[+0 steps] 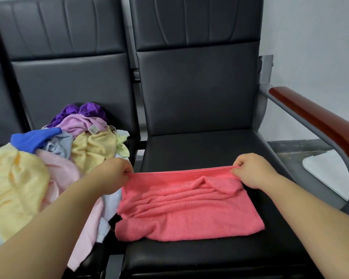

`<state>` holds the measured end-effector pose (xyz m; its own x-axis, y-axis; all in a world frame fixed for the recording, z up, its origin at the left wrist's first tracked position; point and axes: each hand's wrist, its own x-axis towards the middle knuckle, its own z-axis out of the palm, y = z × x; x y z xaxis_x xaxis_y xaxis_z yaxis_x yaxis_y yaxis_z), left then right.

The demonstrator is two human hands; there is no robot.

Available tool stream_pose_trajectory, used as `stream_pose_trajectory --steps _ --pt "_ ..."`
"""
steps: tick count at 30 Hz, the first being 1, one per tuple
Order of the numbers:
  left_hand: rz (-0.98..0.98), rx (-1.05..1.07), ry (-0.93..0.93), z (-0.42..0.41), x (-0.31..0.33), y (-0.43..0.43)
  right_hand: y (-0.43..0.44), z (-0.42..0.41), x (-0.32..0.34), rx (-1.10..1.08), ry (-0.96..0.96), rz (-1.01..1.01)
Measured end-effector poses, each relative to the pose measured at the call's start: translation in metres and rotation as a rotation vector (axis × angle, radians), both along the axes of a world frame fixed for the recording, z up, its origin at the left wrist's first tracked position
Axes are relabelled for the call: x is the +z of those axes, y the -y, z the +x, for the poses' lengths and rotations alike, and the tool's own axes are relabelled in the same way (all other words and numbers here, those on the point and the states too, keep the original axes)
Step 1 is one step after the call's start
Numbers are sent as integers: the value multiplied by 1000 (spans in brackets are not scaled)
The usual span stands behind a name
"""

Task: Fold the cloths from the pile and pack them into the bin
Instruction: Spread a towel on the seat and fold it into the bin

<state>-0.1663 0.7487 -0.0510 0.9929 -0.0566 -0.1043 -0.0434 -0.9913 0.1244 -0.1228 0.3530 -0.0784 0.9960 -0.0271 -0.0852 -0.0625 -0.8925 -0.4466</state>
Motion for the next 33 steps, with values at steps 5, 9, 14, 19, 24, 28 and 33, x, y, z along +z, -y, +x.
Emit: stream_pose_trajectory --steps 5,9,14,19,24,28,33 --pt "-293 311 121 3 -4 2 -8 3 4 -268 -108 594" --pt "-996 590 133 18 -2 9 -19 11 30 -431 -201 1184" --pt "-1074 459 361 49 50 4 -22 30 96 -273 90 1160" --pt "-1000 356 648 62 132 8 -15 40 170 -173 429 994" --pt "-916 269 719 36 133 15 0 7 168 -122 562 812" --pt "-903 230 467 3 74 10 12 -18 106 -94 411 604" --pt "-1087 273 -276 -31 14 -5 28 -22 46 -89 -215 435"
